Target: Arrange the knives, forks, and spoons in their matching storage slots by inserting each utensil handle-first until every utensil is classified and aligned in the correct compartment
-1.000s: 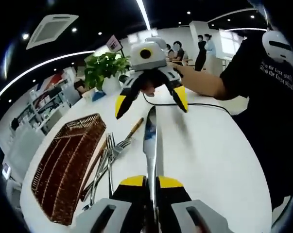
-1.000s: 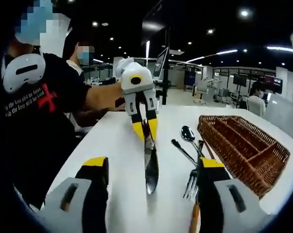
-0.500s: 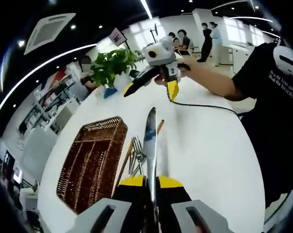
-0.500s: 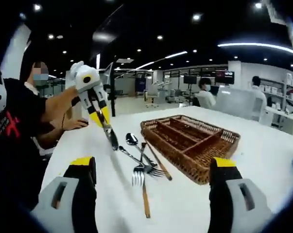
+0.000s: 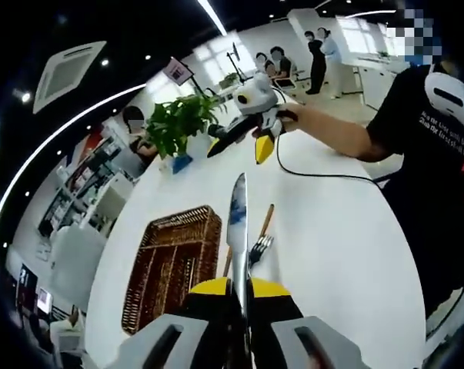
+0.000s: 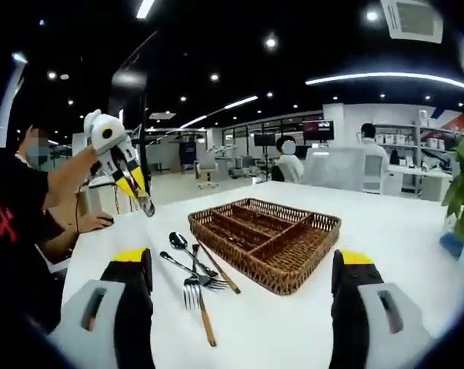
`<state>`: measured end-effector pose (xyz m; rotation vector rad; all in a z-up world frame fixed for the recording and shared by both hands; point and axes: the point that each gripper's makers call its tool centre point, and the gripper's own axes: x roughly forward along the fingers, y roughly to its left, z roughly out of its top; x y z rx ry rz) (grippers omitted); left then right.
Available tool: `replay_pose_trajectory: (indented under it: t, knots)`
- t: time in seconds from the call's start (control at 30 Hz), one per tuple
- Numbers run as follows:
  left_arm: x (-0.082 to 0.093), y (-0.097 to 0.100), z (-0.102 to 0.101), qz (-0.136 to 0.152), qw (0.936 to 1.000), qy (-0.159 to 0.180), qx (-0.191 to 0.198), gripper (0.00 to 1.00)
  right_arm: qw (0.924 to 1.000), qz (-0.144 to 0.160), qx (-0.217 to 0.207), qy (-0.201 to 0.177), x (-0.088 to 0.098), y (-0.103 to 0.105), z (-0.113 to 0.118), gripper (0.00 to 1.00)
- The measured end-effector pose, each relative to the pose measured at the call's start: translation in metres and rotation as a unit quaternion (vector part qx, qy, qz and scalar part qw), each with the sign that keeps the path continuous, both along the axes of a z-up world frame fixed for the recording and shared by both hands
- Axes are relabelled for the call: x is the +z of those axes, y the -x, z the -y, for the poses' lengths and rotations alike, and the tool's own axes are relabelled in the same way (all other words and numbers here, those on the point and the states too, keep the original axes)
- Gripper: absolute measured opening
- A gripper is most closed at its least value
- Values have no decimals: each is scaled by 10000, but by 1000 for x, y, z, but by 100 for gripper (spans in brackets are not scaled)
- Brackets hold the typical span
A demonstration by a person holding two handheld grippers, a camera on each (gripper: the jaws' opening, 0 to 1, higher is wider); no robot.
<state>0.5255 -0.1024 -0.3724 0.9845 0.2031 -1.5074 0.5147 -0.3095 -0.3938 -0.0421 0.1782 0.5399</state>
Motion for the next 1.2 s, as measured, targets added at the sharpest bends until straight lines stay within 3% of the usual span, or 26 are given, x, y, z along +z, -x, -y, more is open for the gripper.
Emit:
replay_pose_trajectory:
  t: [0.47, 1.2]
  knots:
    - [8, -2, -1, 222, 9997, -84, 26, 6, 9998, 51, -25, 181, 0, -4, 5, 100]
    - [7, -30, 3, 383, 9991, -104, 127, 7, 9999, 16, -12, 149, -2, -8, 5, 100]
